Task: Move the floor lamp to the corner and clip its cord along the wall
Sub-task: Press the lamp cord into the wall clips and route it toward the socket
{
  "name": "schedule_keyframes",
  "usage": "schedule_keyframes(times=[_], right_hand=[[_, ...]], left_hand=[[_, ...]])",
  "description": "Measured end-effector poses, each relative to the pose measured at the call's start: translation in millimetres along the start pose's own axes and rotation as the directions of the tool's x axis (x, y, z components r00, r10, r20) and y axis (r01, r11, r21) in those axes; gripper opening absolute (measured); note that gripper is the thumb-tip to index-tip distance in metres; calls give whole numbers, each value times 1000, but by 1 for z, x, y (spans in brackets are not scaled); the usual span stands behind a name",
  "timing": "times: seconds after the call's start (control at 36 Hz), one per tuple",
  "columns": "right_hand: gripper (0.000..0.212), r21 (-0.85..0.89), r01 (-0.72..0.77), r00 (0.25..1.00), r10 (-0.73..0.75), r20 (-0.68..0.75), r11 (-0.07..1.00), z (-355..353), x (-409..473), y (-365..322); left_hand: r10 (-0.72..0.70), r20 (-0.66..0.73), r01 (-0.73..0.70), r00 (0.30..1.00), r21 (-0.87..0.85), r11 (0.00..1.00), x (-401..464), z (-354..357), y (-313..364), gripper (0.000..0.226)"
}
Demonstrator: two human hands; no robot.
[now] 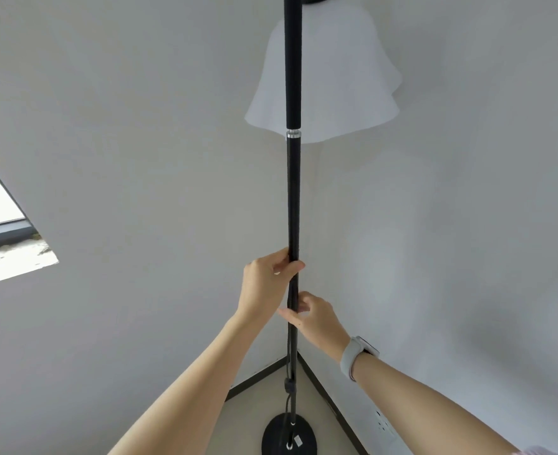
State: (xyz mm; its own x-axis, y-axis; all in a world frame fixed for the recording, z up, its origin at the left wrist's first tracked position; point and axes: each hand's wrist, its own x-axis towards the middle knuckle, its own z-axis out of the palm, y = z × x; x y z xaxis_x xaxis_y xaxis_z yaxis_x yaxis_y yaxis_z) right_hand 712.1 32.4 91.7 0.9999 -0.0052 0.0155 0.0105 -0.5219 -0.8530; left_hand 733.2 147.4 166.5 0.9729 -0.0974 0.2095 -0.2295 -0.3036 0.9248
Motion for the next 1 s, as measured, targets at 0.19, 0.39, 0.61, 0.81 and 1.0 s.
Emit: schedule_keyframes(times=[0.19, 0.39, 0.61, 0.81, 1.0], right_hand=[[20, -186, 2, 991, -27, -134, 983, 18, -3, 5], [22, -131, -28, 997, 19, -68, 991, 4, -49, 35], [26, 133, -54, 999, 54, 0, 990, -9, -102, 35], [22, 141, -97, 993, 105, -52, 985, -29, -127, 35], [23, -95, -149, 953, 117, -280, 984, -73, -117, 51]], left_hand=[[8, -20, -7, 1000, 61, 998, -8, 5, -17, 5], [-5, -105, 13, 994, 77, 997, -25, 14, -21, 15], [-248, 58, 255, 967, -192, 948, -62, 34, -25, 16], [-288, 106, 305, 952, -203, 931, -68, 36, -15, 17], [-292, 240, 340, 926, -193, 920, -62, 51, 3, 12]])
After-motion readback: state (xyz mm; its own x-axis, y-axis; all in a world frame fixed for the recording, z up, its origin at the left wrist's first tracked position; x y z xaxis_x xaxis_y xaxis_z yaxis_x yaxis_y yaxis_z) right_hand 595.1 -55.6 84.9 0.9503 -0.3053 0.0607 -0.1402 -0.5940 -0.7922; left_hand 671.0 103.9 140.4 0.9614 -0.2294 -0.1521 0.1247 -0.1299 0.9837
